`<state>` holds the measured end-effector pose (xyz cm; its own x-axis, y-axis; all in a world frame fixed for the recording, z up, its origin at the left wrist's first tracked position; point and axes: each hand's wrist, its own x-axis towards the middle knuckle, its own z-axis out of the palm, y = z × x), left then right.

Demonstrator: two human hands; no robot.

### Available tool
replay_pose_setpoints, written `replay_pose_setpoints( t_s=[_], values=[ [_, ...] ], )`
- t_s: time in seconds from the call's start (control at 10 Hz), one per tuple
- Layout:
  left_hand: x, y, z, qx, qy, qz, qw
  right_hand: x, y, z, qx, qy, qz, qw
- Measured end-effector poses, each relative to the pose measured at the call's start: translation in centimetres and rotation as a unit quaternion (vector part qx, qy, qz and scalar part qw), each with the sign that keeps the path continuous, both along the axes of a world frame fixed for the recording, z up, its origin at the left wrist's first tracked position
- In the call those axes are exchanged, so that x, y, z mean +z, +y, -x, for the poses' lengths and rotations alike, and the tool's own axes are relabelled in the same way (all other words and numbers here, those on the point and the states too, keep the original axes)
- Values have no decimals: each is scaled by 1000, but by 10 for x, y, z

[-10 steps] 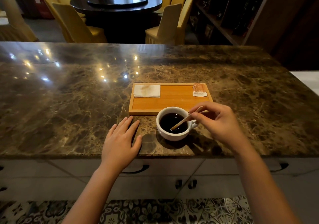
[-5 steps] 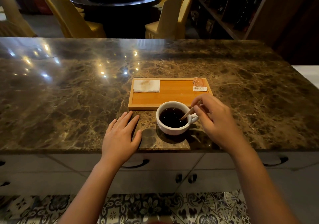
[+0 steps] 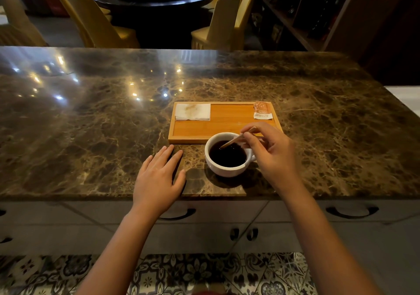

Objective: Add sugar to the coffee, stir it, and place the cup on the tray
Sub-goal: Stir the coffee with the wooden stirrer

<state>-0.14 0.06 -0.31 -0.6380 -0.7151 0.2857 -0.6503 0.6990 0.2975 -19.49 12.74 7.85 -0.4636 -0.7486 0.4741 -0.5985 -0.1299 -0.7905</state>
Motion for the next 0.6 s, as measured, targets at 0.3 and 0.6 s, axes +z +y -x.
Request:
replay_pose_setpoints(
  t_s=[0.3,0.6],
  values=[
    [0,0,-1,4,-5,0,1000,3,11,7,9,153,-79,985],
    [1,1,0,3,-2,-6,1000,-3,3,-3,44,-110,-5,993]
  ],
)
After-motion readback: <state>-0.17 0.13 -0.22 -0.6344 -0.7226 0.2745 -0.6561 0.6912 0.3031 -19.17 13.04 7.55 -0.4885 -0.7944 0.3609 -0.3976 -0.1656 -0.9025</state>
